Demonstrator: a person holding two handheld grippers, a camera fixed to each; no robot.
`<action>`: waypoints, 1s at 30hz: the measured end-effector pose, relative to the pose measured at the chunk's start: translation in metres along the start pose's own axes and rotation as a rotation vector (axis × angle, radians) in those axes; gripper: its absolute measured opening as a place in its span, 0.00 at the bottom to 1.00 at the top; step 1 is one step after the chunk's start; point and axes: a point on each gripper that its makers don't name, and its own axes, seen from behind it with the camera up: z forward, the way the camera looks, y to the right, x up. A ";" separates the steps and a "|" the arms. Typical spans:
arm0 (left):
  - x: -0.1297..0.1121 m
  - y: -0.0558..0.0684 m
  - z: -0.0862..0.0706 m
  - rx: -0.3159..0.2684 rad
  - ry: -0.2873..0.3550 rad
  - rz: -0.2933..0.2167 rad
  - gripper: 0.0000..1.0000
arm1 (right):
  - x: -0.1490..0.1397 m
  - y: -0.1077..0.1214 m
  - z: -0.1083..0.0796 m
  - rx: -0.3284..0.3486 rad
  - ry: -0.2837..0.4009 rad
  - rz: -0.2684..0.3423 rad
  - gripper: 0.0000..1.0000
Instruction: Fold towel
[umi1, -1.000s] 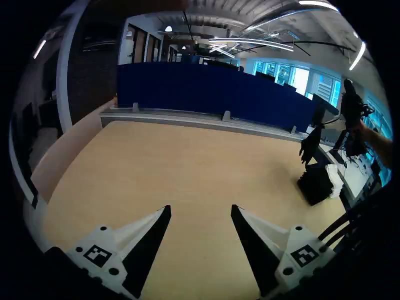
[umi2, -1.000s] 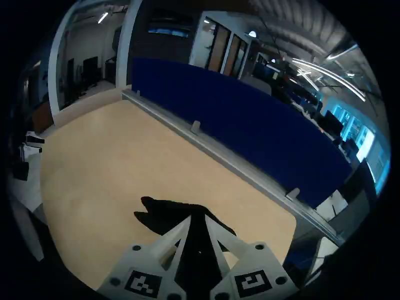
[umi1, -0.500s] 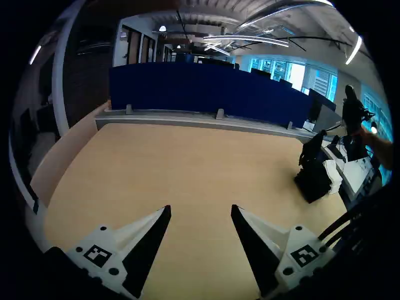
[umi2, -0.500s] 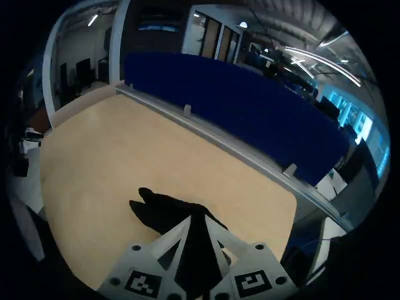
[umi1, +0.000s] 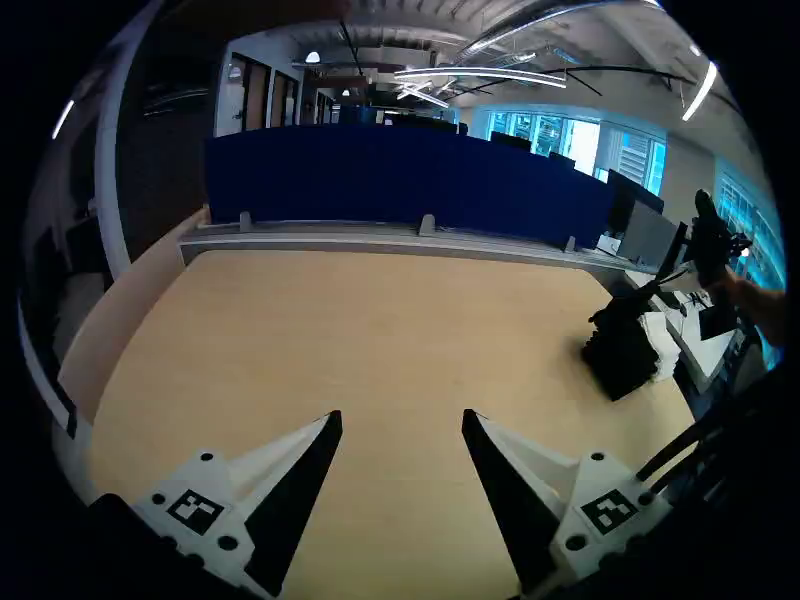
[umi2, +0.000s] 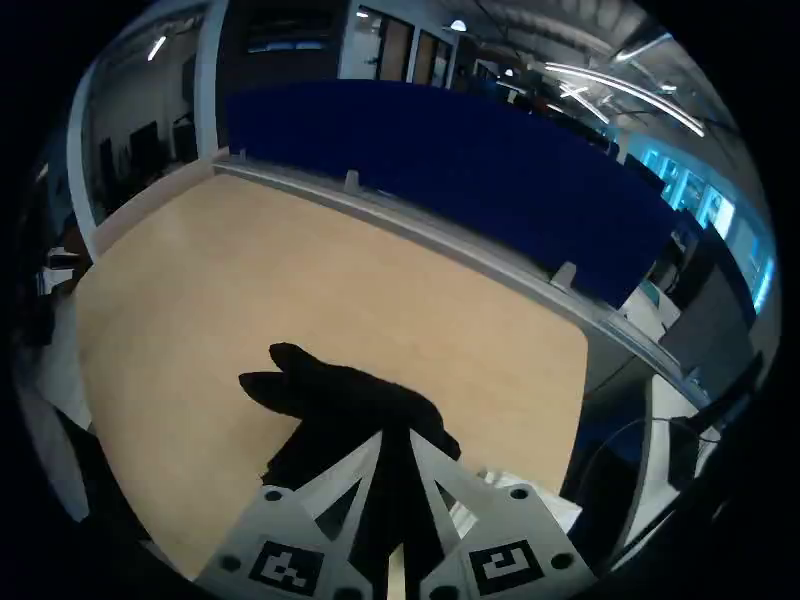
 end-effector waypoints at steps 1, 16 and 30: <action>0.000 0.000 0.000 0.000 -0.001 0.001 0.89 | -0.006 0.000 -0.001 -0.002 -0.007 0.006 0.04; -0.006 0.006 -0.003 -0.004 -0.012 0.012 0.89 | -0.100 -0.011 0.003 -0.034 -0.142 0.069 0.04; -0.008 0.006 -0.008 0.004 -0.017 0.026 0.89 | -0.156 -0.014 0.009 -0.088 -0.187 0.185 0.04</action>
